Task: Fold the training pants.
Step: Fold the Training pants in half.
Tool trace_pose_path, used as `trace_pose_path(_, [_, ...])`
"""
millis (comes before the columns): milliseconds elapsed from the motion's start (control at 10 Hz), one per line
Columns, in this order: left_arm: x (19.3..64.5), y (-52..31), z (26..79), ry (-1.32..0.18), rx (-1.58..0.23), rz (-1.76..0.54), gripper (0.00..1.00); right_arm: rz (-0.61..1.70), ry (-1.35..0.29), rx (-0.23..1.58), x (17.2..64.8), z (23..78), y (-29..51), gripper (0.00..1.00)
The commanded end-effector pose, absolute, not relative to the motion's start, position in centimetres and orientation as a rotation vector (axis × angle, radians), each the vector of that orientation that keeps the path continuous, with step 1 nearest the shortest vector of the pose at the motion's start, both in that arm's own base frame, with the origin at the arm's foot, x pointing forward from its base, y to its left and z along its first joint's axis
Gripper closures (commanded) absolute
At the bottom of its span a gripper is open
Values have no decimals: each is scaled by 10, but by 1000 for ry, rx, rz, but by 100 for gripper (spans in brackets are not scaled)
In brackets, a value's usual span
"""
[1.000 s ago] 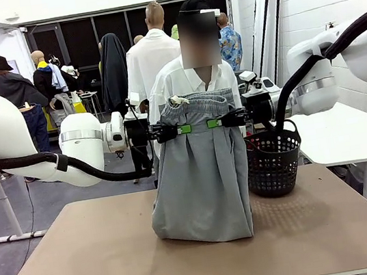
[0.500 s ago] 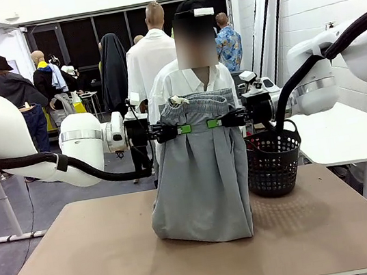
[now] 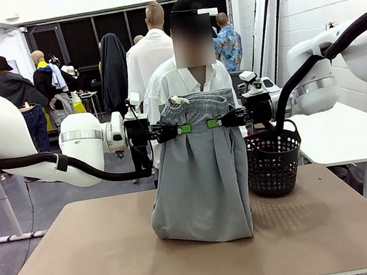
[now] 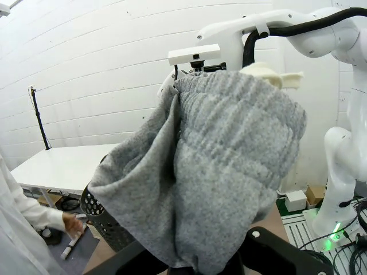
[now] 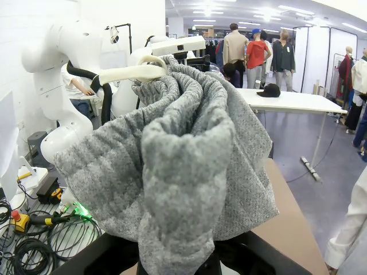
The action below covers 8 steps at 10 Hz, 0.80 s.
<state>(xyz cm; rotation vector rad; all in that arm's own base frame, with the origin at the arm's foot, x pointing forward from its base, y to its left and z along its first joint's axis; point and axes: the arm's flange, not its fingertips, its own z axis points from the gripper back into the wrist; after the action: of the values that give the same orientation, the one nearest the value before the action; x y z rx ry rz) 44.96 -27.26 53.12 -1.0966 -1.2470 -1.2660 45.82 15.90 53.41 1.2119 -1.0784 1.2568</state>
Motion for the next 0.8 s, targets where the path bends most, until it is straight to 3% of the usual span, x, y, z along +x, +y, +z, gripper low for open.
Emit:
trace_pose_path(0, [448,-272,533,-1263,-1075,-1277,100,1262,-1078,1213,455,535,160,100])
trace_pose_path(700, [448,-272,533,-1263,-1075,-1277,100,1262,-1078,1213,455,535,160,100])
